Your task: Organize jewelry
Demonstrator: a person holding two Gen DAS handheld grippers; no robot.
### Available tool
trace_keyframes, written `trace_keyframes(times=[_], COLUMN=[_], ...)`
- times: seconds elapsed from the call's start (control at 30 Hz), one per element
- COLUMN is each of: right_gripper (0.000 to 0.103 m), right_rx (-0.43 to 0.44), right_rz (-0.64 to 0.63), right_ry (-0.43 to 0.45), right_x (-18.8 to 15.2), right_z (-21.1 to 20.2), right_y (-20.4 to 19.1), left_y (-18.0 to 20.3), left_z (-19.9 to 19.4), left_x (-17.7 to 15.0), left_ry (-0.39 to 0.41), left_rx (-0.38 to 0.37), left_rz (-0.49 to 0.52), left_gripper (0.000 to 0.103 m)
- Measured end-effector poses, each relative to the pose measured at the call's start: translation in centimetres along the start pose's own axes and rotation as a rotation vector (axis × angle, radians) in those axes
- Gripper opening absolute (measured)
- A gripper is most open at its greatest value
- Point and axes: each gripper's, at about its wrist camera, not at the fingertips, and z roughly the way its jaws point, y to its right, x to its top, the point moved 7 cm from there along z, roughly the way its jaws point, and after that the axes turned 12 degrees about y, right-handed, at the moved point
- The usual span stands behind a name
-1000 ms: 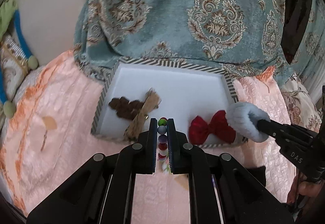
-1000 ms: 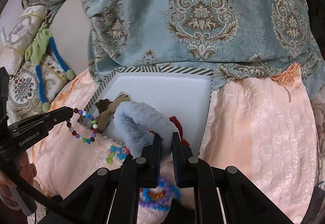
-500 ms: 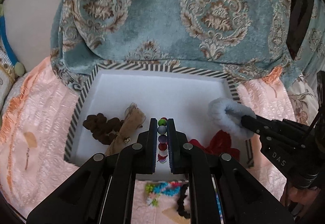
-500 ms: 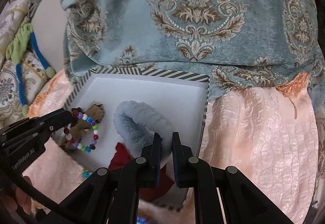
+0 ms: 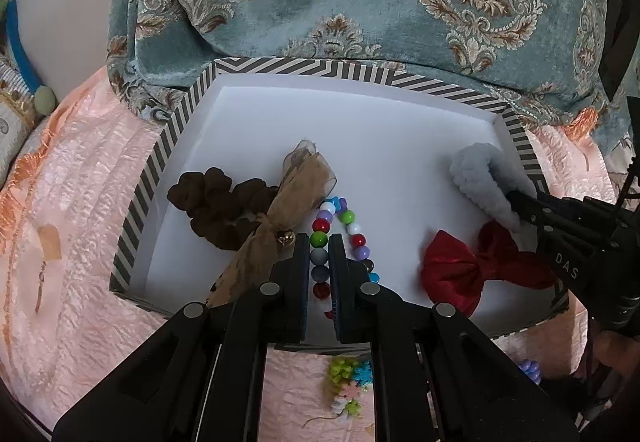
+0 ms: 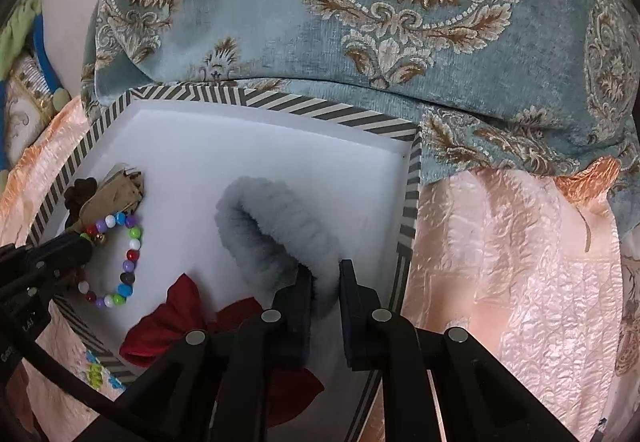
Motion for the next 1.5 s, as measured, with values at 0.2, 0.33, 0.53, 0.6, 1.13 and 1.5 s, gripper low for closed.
trace_keyframes(times=[0.2,0.33,0.53,0.6,1.13,1.5], right_gripper=[0.038,0.038,0.044,0.044,0.056,0.056], right_rx=[0.034,0.059,0.090,0.105,0.145,0.151], right_rz=[0.024,0.051,0.071,0.083,0.099,0.093], right_ry=[0.023,0.046,0.097,0.106,0.131,0.142], right_x=[-0.3,-0.3,-0.5,-0.8,-4.9,-6.8], right_z=[-2.6,-4.9,-9.0,-10.1,-16.9,-19.9], right_y=[0.0,-0.2,-1.2,-1.5,-4.0,-4.9], left_y=[0.0,-0.2,-0.4,-0.4,-0.7,-1.4], left_z=[-0.8,-2.4,-5.5,-6.4,-14.9,-18.9], left_x=[-0.2,-0.1,0.1,0.0,-2.2,-3.7], left_ry=[0.010,0.043,0.098,0.110,0.207,0.253], left_rx=[0.000,0.012,0.034,0.040,0.091,0.132], left_rz=[-0.014,-0.022,-0.007,-0.005,0.016,0.016], left_gripper=[0.032,0.045,0.049,0.049,0.050,0.050])
